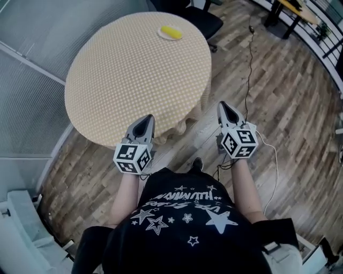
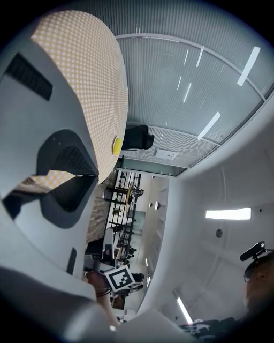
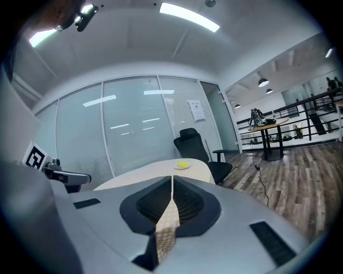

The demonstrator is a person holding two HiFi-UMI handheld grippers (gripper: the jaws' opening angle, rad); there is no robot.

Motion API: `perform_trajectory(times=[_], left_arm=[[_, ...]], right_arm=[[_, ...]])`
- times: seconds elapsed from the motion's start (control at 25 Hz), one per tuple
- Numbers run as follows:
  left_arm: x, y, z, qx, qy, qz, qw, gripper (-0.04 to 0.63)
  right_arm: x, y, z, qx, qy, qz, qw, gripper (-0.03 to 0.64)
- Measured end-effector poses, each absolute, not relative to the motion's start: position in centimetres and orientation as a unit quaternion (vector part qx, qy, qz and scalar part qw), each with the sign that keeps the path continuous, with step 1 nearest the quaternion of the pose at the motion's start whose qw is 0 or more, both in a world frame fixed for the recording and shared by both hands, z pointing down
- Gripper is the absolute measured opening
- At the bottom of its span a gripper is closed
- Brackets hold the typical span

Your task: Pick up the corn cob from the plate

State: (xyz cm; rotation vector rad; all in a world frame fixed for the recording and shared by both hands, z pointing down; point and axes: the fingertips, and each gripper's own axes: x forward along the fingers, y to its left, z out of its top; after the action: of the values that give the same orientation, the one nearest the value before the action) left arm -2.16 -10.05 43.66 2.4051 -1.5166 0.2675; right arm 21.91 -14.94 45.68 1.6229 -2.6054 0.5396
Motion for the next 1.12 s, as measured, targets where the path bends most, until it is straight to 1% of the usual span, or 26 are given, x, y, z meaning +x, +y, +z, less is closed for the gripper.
perform_trajectory(times=[0.24, 0.36, 0.6, 0.76, 0.96, 1.12], left_arm=[[-1.4, -10.3, 43.2, 0.807, -0.567, 0.096, 0.134, 0.009], [-1.3, -11.1, 43.6, 0.803, -0.57, 0.106, 0.14, 0.009], [-2.0, -15.3, 46.0, 0.804, -0.561, 0.099, 0.168, 0.009], [-1.7, -18.7, 45.7, 0.813, -0.551, 0.084, 0.167, 0.009], [-2.9, -22.3, 45.8, 0.809, -0.558, 0.06, 0.175, 0.009], [-6.4, -24.2, 46.6, 0.798, -0.57, 0.054, 0.188, 0.009]], right_arm=[[23.0, -17.6, 46.0, 0.49, -0.854, 0.174, 0.019, 0.029], [22.5, -18.3, 46.8, 0.479, -0.857, 0.187, 0.022, 0.029], [20.6, -20.3, 48.4, 0.472, -0.859, 0.195, 0.044, 0.029], [20.4, -23.3, 47.1, 0.478, -0.858, 0.18, 0.05, 0.029], [19.2, -27.9, 45.8, 0.471, -0.865, 0.161, 0.059, 0.029], [16.4, -31.0, 45.4, 0.457, -0.873, 0.153, 0.077, 0.029]])
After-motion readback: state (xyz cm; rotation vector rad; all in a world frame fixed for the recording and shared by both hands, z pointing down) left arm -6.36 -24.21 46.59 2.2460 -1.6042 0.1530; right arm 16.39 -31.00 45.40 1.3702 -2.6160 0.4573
